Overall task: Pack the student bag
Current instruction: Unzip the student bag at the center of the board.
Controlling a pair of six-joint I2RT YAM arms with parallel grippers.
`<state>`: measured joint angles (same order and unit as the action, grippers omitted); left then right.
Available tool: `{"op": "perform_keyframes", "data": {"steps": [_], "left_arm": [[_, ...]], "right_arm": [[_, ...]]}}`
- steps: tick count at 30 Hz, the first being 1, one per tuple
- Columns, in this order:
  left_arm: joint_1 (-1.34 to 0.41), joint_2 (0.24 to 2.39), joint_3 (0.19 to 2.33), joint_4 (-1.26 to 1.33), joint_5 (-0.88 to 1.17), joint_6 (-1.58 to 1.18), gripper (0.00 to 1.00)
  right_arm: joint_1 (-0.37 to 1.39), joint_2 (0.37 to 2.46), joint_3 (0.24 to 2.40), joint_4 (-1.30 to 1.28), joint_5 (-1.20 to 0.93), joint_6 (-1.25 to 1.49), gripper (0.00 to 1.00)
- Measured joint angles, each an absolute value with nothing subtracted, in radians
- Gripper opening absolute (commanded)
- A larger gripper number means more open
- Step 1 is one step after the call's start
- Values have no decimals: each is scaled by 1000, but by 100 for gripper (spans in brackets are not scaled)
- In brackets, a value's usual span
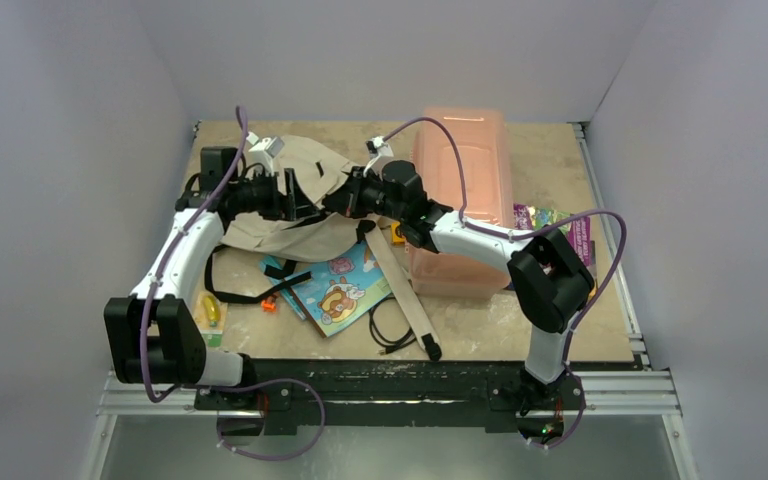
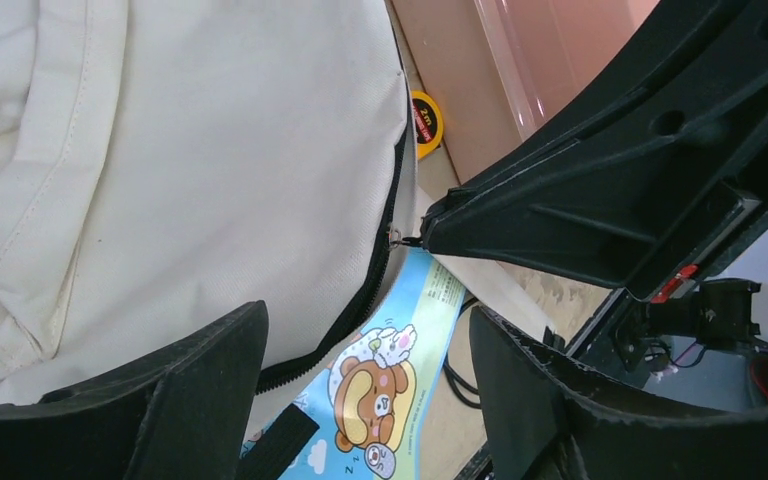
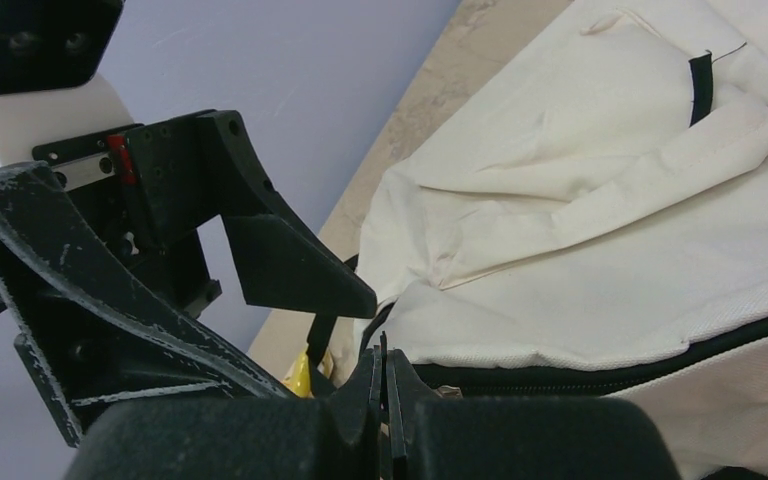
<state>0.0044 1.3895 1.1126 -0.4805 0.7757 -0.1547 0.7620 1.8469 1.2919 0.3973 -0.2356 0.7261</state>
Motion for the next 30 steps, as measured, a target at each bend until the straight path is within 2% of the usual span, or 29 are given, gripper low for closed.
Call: {"op": "perform_keyframes", "data": {"steps": [5, 11, 15, 22, 30], "left_arm": [[-37, 1414, 1113, -480, 724, -146, 66], [-62, 1443, 1113, -507, 660, -126, 36], [-62, 1443, 1114, -515, 628, -117, 0], [-77, 1409, 1124, -551, 477, -93, 0], [-77, 1158, 1018, -517, 168, -81, 0]], "right_arm": [[762, 1847, 1292, 405, -236, 740, 0], [762, 1847, 1292, 420, -236, 760, 0], [762, 1847, 1292, 422, -236, 768, 0], [766, 1847, 1298, 369, -160, 798, 0], [741, 1847, 1393, 220, 102, 794, 0]]}}
